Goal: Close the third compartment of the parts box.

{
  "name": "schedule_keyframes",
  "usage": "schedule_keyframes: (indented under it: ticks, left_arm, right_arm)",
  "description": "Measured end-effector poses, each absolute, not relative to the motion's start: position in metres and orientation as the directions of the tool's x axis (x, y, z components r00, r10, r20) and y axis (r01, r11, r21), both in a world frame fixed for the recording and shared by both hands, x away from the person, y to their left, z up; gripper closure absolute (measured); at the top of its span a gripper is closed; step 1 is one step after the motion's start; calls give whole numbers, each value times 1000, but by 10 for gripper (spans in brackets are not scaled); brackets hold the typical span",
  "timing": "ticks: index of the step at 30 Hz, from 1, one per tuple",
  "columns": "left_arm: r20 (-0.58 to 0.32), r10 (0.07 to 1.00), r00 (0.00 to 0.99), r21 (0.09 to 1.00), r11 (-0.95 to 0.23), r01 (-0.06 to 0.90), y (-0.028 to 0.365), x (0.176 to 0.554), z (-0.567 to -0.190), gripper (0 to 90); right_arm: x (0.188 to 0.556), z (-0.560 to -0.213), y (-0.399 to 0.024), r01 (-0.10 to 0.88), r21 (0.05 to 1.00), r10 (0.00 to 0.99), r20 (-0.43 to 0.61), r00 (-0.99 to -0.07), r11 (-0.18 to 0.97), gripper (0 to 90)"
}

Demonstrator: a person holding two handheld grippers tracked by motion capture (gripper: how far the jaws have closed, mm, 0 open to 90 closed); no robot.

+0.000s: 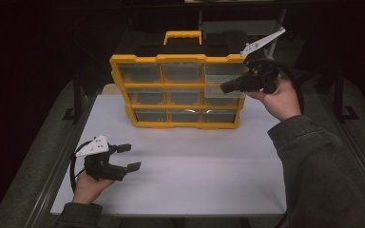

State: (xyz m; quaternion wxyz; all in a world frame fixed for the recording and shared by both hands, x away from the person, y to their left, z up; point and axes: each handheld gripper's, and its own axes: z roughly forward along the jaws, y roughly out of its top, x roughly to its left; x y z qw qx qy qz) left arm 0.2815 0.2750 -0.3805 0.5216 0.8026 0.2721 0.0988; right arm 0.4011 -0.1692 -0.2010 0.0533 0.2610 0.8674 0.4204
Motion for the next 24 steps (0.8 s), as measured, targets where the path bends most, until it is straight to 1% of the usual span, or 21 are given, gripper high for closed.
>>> schedule_keyframes:
  ticks: [24]
  left_arm:
    - [-116,543,832,890,-314,329,278,280,-380,205]
  right_arm:
    - [420,-197,-168,440,746,529,140,-837,500,889]
